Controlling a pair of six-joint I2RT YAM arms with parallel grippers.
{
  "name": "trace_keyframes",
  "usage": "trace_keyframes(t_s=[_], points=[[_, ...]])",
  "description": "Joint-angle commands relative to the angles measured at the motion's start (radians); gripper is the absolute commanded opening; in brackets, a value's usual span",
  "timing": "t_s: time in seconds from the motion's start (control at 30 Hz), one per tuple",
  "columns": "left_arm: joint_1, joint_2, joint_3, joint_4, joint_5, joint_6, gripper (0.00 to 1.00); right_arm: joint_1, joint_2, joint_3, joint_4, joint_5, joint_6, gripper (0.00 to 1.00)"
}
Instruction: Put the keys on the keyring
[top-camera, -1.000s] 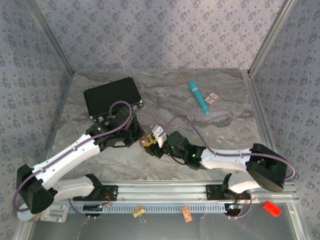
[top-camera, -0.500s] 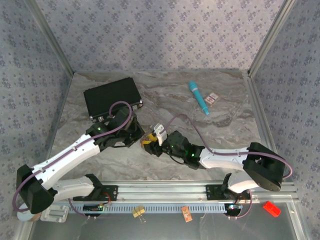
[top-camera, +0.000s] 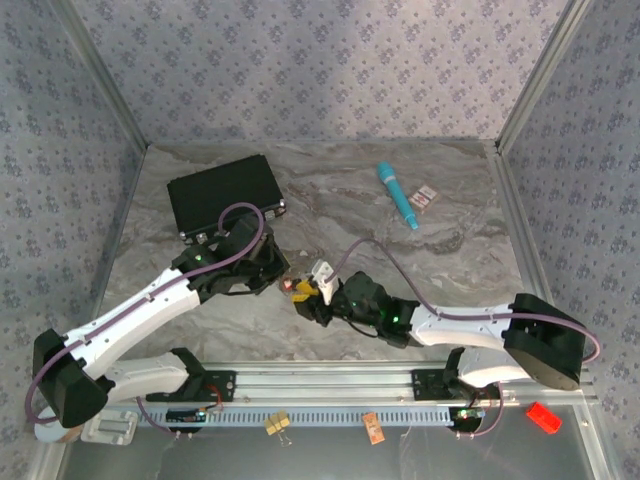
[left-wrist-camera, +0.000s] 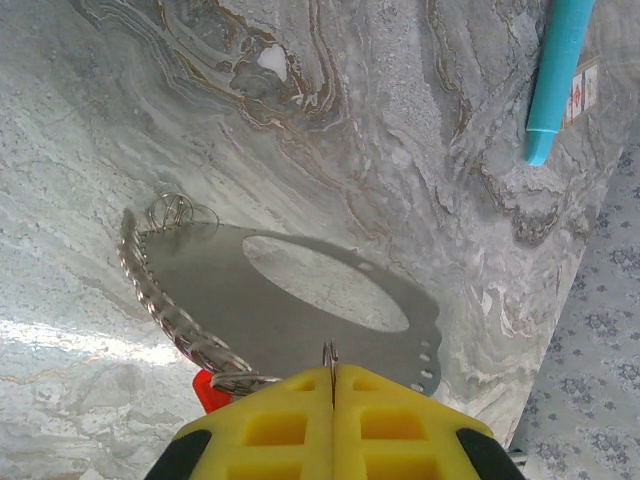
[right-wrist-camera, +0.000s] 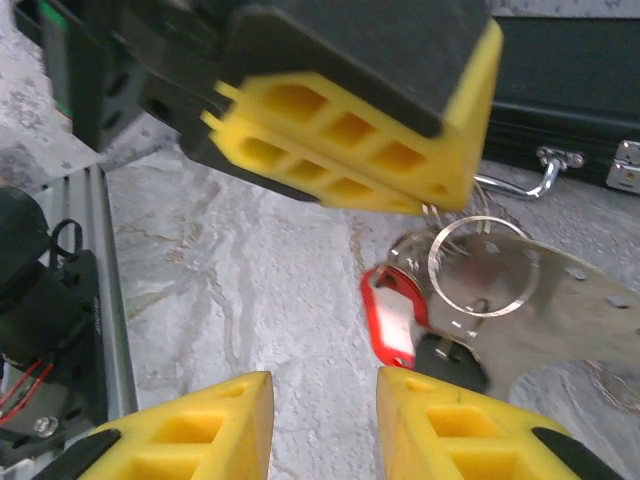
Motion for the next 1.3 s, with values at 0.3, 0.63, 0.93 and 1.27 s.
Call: trace_keyframes(t_s=[0.3, 0.63, 0.93, 1.27], points=[[-0.005, -0.015, 0.005, -0.003, -0.014, -0.028, 0.00, 0.009, 0.046, 0.050, 0.112, 0.114, 0.146, 0.35], [-0.005, -0.022, -0.003, 0.001, -0.012, -0.033, 0.00, 0.012, 0.093, 0.090, 0.111, 0.173, 0.159, 0.36], [-0.005, -0.031, -0.006, -0.008, -0.020, -0.042, 0.00, 0.007, 0.093, 0.071, 0.083, 0.216, 0.183, 0.07], [-0.006, -0.039, -0.004, -0.011, -0.009, -0.093, 0.00, -0.042, 0.090, 0.057, -0.017, 0.175, 0.184, 0.00]])
